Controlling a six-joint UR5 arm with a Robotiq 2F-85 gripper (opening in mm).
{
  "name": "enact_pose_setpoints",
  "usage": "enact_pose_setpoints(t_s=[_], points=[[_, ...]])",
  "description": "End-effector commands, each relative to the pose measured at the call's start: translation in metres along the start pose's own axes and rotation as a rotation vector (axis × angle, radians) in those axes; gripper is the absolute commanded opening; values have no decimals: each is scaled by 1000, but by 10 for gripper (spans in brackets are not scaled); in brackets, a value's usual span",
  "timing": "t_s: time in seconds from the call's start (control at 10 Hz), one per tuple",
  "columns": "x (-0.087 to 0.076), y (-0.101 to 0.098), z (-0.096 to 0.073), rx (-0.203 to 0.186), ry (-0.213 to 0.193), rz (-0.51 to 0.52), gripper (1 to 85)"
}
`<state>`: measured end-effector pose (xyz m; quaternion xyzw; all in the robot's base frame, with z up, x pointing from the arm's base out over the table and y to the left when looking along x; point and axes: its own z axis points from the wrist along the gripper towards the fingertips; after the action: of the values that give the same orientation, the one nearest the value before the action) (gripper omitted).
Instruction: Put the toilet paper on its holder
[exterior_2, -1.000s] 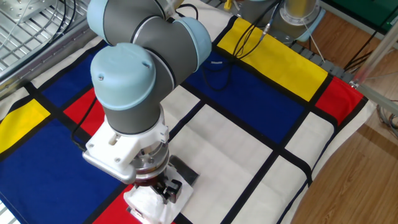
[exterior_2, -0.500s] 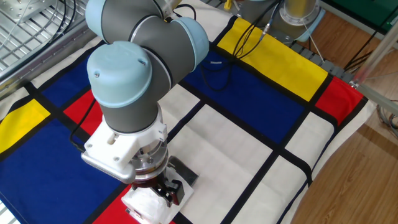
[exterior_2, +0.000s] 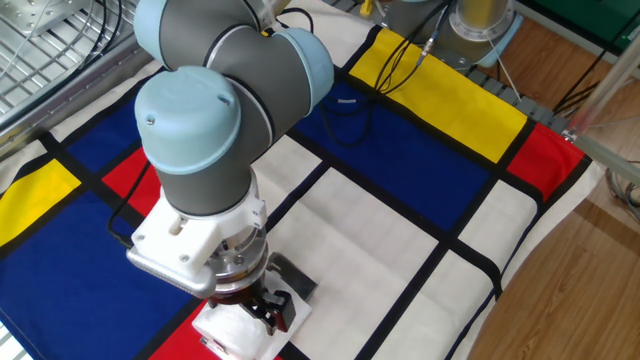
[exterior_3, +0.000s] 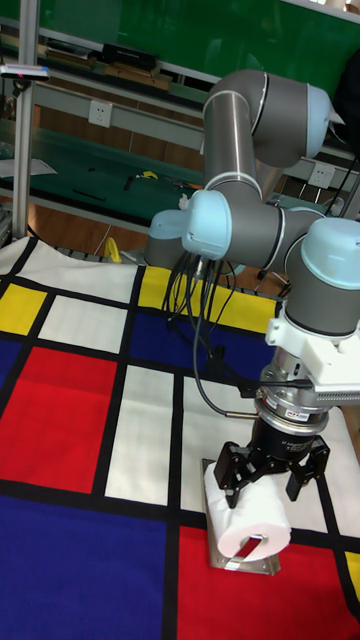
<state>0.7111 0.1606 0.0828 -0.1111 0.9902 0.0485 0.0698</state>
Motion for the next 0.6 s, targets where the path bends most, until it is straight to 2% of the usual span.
enact_pose_setpoints(t_s=[0.0,0.3,0.5], points=[[-5,2,-5,-6,-2,-5,850],[-6,1,-6,0,-2,-9,850],[-5,0,-11,17,16,1,850]])
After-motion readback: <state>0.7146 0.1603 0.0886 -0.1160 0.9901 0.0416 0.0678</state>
